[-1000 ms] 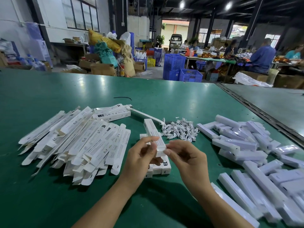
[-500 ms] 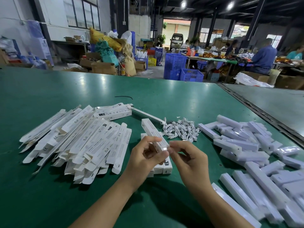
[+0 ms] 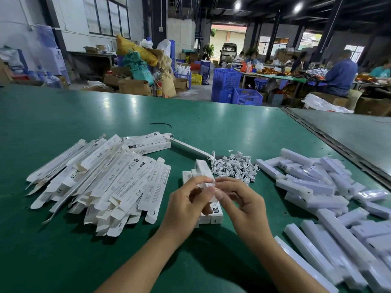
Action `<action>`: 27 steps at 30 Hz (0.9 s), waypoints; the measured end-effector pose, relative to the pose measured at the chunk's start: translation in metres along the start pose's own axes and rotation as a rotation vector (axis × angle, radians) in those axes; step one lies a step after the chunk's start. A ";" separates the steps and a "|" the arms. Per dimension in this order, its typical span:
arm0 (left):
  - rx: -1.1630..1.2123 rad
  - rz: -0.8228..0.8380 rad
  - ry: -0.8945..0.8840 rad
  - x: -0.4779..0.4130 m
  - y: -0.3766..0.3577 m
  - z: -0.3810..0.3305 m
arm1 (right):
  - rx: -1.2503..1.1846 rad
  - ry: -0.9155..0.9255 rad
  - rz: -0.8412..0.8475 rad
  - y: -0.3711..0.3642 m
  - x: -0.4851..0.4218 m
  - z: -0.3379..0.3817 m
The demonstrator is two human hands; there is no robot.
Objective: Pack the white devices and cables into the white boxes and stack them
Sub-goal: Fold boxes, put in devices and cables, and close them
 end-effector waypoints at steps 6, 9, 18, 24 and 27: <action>0.009 0.073 0.032 0.003 -0.001 0.001 | -0.081 -0.106 0.131 -0.001 0.000 0.004; -0.012 0.091 0.039 0.004 -0.001 0.003 | -0.103 -0.116 0.102 0.000 0.000 -0.001; -0.047 0.070 0.021 0.005 0.000 0.001 | -0.077 -0.077 0.094 0.002 0.000 0.000; -0.144 0.042 -0.047 0.005 0.003 -0.001 | -0.114 -0.118 0.129 0.002 0.003 -0.004; -0.175 0.037 -0.127 0.005 0.004 -0.006 | -0.186 -0.135 0.149 -0.002 0.005 -0.003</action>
Point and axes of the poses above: each hand's wrist, its own x-axis away from the middle knuckle, its own y-axis out of the back of the hand, z = x × y, the point moved 3 cm from there along -x, towards the middle knuckle, and after that the axes turned 6 degrees about -x, right-handed, at the moved point
